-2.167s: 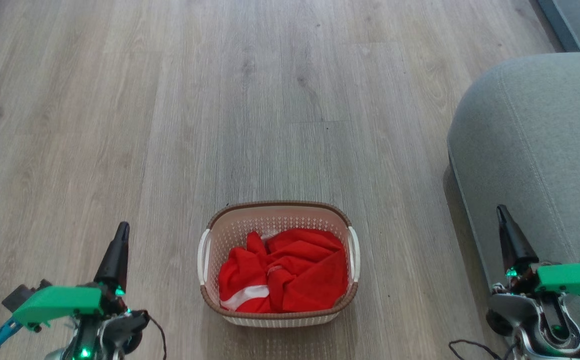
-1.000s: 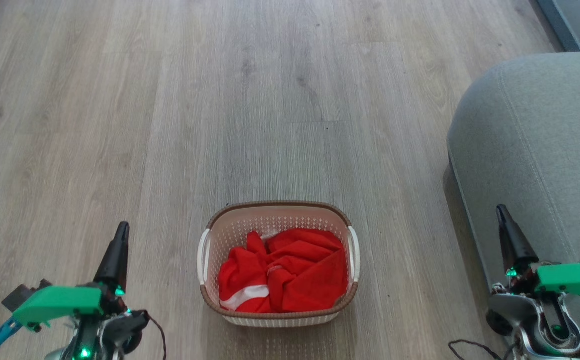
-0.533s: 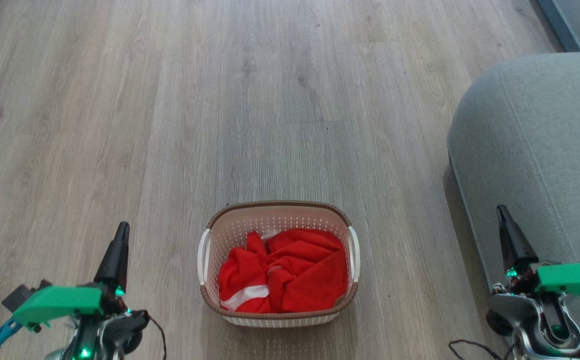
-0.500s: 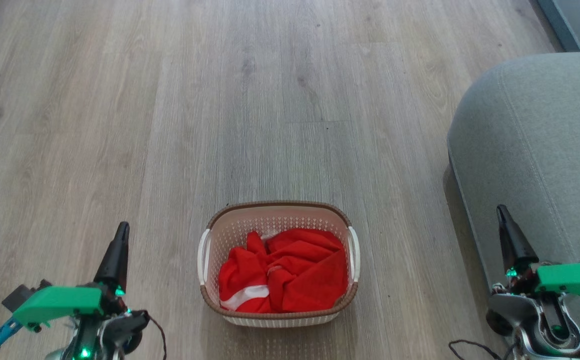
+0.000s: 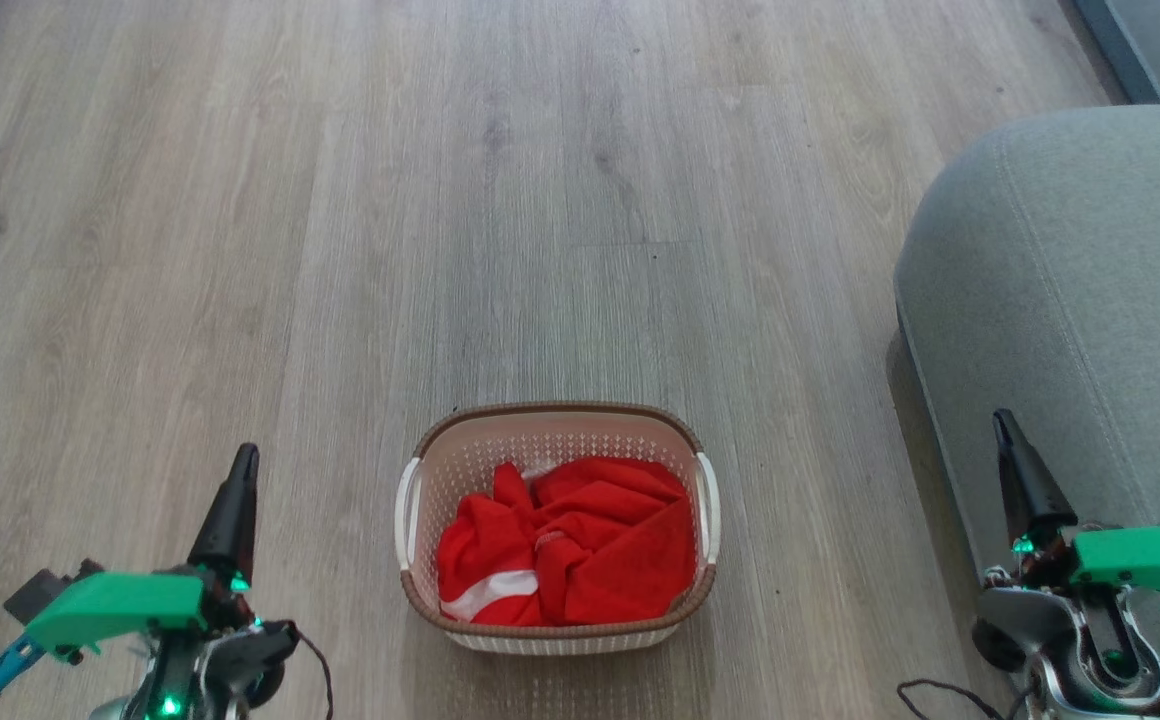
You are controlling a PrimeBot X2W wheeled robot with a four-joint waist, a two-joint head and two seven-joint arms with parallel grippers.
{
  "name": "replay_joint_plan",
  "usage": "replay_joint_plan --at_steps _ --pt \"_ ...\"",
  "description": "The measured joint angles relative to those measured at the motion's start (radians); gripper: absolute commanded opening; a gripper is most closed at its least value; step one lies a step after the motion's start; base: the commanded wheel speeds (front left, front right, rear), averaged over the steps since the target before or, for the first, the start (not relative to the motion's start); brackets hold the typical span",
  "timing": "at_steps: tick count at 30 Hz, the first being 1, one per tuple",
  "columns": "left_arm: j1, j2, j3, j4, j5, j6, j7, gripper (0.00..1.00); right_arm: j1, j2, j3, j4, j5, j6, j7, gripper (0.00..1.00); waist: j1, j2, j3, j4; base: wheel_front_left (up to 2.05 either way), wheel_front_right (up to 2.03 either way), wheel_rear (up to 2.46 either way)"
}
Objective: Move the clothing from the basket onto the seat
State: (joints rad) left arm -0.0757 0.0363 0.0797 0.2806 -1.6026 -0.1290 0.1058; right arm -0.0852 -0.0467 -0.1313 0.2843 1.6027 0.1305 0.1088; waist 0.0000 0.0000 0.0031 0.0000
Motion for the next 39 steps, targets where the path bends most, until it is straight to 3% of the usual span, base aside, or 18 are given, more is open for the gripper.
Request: replay_joint_plan --at_steps 13,14,21,39 --pt "0.0 0.0 0.0 0.0 0.0 0.0 0.0 0.0 0.0 0.0 0.0 0.0 0.0 0.0 0.0 0.0 0.0 0.0 0.0 0.0 0.0 0.0 0.0" --pt "0.0 0.0 0.0 0.0 0.0 0.0 0.0 1.0 0.0 0.0 0.0 0.0 0.0 0.0 0.0 1.0 0.0 0.0 0.0 0.0 0.0 0.0 0.0" --pt "0.062 -0.005 -0.01 0.084 0.001 0.0 -0.002 1.0 0.05 0.011 0.008 0.09 0.0 0.0 0.0 1.0 0.0 0.0 0.001 0.0 0.0 0.0 0.0" --pt "0.008 0.005 -0.044 0.11 0.071 0.0 -0.055 1.0 -0.009 0.0 0.081 0.114 -0.057 0.0 -0.054 1.0 0.0001 0.0 0.008 -0.003 0.0 0.0 0.0"
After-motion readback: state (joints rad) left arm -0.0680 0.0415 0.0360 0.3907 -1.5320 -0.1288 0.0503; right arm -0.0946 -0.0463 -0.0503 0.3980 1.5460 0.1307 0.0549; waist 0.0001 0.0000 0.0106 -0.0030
